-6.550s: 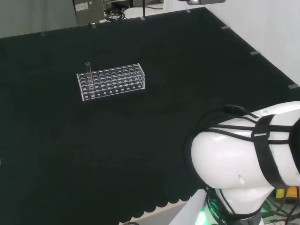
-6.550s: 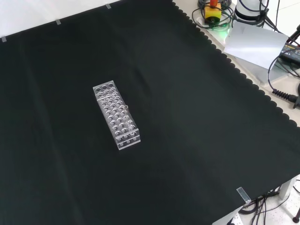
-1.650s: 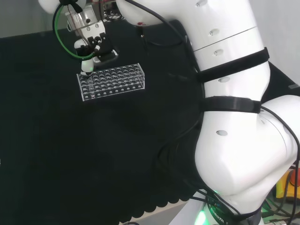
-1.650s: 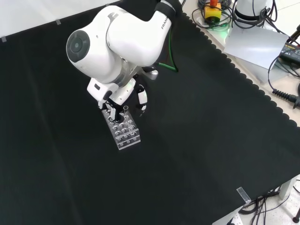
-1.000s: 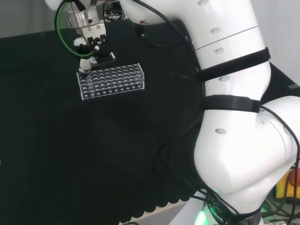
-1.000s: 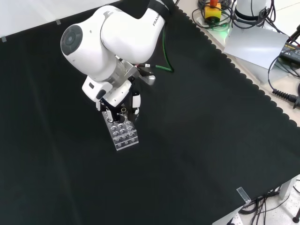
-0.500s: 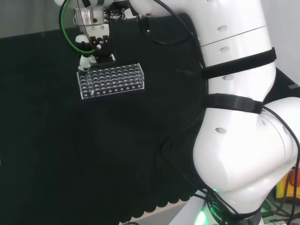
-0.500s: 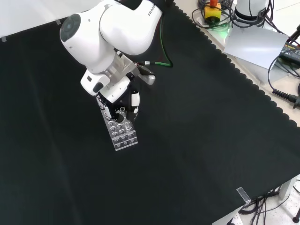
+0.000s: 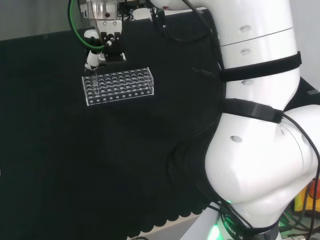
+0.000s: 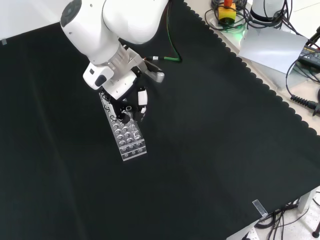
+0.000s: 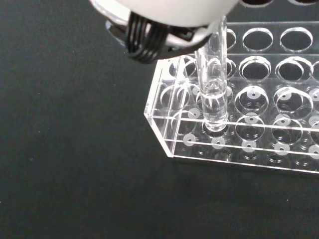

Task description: Pick up the test tube.

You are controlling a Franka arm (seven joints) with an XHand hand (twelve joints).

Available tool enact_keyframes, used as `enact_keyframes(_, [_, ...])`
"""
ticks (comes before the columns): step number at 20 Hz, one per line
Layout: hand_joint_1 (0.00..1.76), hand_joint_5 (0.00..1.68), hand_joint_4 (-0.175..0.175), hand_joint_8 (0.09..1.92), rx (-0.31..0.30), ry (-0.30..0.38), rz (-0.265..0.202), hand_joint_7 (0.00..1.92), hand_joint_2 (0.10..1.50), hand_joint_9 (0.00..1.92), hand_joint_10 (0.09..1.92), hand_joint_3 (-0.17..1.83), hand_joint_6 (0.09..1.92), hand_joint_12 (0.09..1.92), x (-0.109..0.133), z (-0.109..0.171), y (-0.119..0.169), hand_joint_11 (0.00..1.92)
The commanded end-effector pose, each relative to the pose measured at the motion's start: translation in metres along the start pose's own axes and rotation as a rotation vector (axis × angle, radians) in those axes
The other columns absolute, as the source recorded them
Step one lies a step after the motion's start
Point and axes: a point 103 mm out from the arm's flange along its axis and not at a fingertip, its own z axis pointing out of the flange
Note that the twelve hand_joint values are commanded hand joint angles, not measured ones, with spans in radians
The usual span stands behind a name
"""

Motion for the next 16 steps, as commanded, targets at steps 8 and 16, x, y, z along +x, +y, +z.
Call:
enact_keyframes(8, [1.42,1.25,-0.175,0.52,-0.079,0.030,-0.022,1.68,0.80,1.26,0.62,0.34,0.56,1.02,0.004,-0.054,-0.017,1.11])
enact_keyframes(16, [1.42,1.25,-0.175,0.53,-0.153,0.017,-0.019,1.68,0.81,1.26,0.62,0.33,0.56,1.02,-0.003,-0.102,-0.034,1.11])
